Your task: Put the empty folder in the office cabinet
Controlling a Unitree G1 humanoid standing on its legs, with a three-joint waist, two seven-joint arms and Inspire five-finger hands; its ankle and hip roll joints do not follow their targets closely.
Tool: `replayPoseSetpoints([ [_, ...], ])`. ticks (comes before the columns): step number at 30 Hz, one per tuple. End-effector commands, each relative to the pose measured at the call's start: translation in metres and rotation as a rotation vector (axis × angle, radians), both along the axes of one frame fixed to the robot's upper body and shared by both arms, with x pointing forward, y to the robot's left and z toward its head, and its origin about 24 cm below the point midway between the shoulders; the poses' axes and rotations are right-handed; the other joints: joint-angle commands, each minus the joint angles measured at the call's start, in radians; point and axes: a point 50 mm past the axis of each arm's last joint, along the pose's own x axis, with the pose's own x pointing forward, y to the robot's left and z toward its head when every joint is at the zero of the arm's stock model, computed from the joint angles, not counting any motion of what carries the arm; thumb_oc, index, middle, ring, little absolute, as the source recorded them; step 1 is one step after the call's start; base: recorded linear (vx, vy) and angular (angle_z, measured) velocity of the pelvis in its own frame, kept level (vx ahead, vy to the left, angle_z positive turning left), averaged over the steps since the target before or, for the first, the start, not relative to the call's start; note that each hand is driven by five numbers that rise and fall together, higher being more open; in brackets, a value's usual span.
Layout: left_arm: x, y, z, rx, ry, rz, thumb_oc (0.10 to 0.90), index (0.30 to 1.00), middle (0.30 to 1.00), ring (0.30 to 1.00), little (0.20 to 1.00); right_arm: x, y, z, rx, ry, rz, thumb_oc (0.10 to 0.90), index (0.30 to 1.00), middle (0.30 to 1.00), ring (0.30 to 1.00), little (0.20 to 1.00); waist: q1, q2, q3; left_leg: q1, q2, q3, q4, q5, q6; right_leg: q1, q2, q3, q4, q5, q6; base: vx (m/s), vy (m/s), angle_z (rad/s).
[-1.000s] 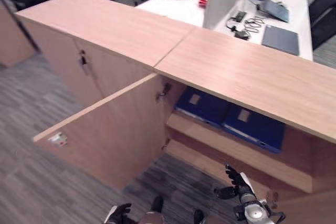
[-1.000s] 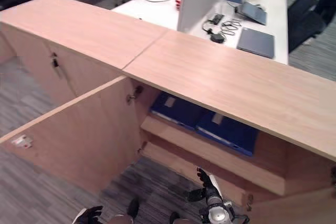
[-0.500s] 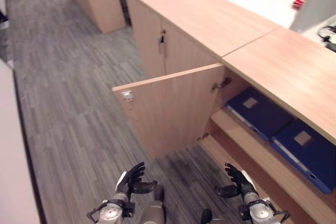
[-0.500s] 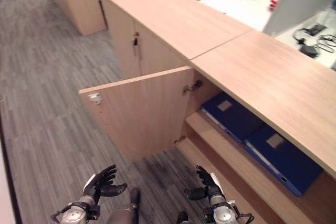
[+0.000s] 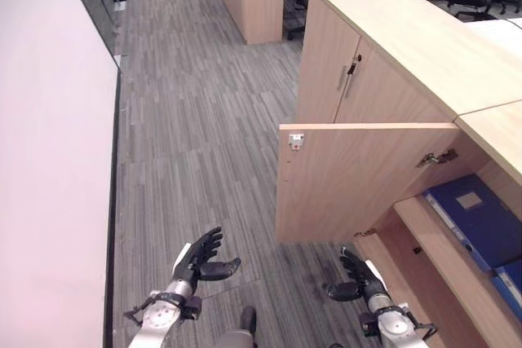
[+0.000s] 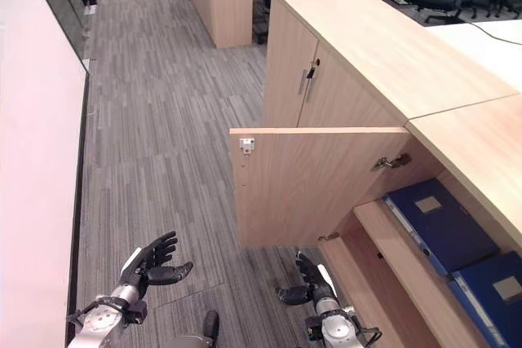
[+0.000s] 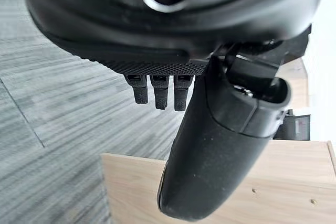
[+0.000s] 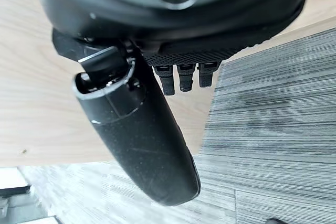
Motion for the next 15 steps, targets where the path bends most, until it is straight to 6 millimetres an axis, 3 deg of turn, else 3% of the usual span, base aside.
replayPoseSetpoints([
  [1, 0.043, -0.018, 0.044, 0.000, -0.261, -0.071, 0.800, 0.900, 0.900, 0.900, 0.900, 0.016, -0.010, 0.017, 0.010, -0.117, -0.046, 0.800, 0.900, 0.900, 0.900, 0.900, -0.041, 0.033, -0.030, 0.111, 0.040, 0.029, -0.001, -0.145, -0.031, -0.112, 0.056, 0.181, 0.068, 0.011, 0.039, -0.02, 0.079, 0.41],
  [2, 0.043, -0.016, 0.045, 0.003, -0.267, -0.066, 0.800, 0.900, 0.900, 0.900, 0.900, 0.013, -0.008, 0.015, 0.020, -0.108, -0.043, 0.800, 0.900, 0.900, 0.900, 0.900, -0.040, 0.035, -0.038, 0.118, 0.037, 0.031, -0.009, -0.145, -0.029, -0.099, 0.059, 0.207, 0.045, 0.004, 0.032, 0.03, 0.052, 0.50],
  [9, 0.056, -0.005, 0.058, 0.048, -0.323, -0.015, 0.800, 0.900, 0.900, 0.900, 0.900, -0.006, -0.002, 0.002, 0.021, -0.032, 0.000, 0.800, 0.900, 0.900, 0.900, 0.900, -0.050, 0.041, -0.088, 0.178, 0.047, 0.083, -0.046, -0.141, -0.038, -0.029, 0.063, 0.173, -0.065, 0.023, 0.022, 0.07, -0.010, -0.07],
  [12, 0.072, 0.001, 0.070, 0.072, -0.358, 0.007, 0.800, 0.900, 0.900, 0.900, 0.900, -0.010, 0.000, -0.001, 0.022, -0.013, 0.021, 0.800, 0.900, 0.900, 0.900, 0.900, -0.069, 0.043, -0.098, 0.207, 0.055, 0.107, -0.054, -0.145, -0.045, -0.007, 0.071, 0.177, -0.094, 0.032, 0.023, 0.06, -0.028, -0.30],
  [14, 0.096, 0.012, 0.082, 0.142, -0.362, 0.039, 0.800, 0.900, 0.900, 0.900, 0.900, -0.016, 0.002, -0.004, 0.041, 0.008, 0.027, 0.800, 0.900, 0.900, 0.900, 0.900, -0.103, 0.048, -0.108, 0.229, 0.062, 0.134, -0.059, -0.147, -0.052, 0.003, 0.078, 0.183, -0.111, 0.041, 0.024, 0.06, -0.026, -0.32],
  [15, 0.096, 0.012, 0.082, 0.142, -0.363, 0.039, 0.800, 0.900, 0.900, 0.900, 0.900, -0.016, 0.002, -0.003, 0.042, 0.007, 0.026, 0.800, 0.900, 0.900, 0.900, 0.900, -0.102, 0.048, -0.107, 0.230, 0.062, 0.134, -0.059, -0.147, -0.052, 0.004, 0.079, 0.184, -0.112, 0.041, 0.024, 0.05, -0.028, -0.22],
])
